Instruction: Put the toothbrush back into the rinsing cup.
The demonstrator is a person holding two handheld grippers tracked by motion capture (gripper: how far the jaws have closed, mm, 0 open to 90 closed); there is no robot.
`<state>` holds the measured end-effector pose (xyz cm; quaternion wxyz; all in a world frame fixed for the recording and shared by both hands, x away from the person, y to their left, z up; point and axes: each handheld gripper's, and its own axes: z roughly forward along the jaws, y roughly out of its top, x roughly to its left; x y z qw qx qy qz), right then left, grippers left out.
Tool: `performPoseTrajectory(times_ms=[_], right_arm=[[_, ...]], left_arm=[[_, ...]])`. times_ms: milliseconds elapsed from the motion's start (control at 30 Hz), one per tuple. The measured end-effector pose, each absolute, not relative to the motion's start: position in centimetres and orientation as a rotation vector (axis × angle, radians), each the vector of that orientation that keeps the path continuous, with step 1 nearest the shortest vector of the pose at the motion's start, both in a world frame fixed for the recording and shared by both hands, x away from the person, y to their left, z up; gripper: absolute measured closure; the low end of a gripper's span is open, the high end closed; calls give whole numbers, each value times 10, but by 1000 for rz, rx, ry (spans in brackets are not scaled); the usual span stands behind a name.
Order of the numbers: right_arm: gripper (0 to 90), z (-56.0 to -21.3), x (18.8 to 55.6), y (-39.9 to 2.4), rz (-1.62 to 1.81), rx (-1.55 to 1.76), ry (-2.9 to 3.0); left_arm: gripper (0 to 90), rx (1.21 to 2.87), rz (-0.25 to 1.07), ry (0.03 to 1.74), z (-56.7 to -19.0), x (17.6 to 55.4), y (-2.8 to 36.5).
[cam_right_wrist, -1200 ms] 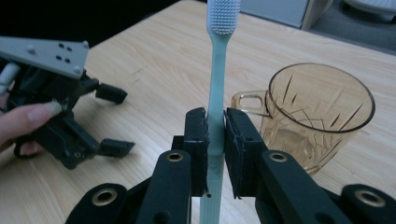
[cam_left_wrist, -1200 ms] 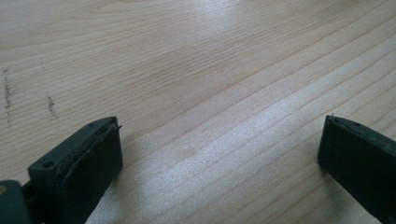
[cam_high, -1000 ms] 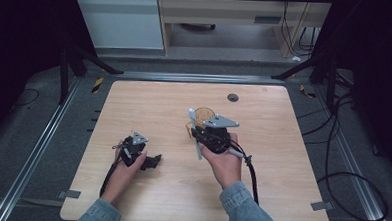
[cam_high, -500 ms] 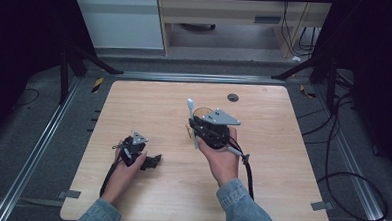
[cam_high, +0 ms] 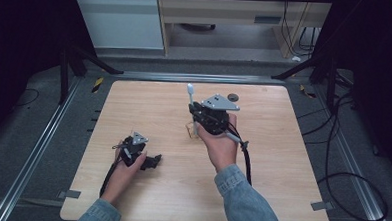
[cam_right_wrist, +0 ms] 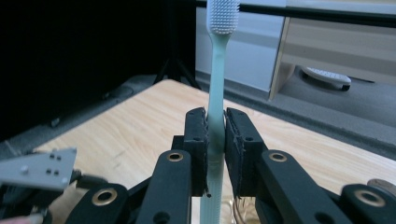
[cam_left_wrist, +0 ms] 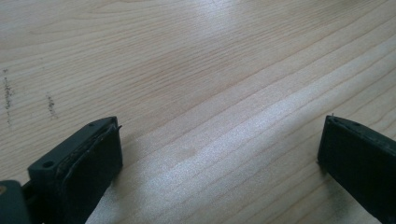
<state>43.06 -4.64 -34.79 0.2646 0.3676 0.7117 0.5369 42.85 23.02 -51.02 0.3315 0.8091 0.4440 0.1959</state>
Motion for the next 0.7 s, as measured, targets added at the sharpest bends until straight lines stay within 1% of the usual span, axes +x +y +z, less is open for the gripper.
performPoseTrajectory(times_ms=[700], right_arm=[[794,-347,450,-37,1527,989,1812]], left_arm=[[0,2109,513,1162,-510,429,230]])
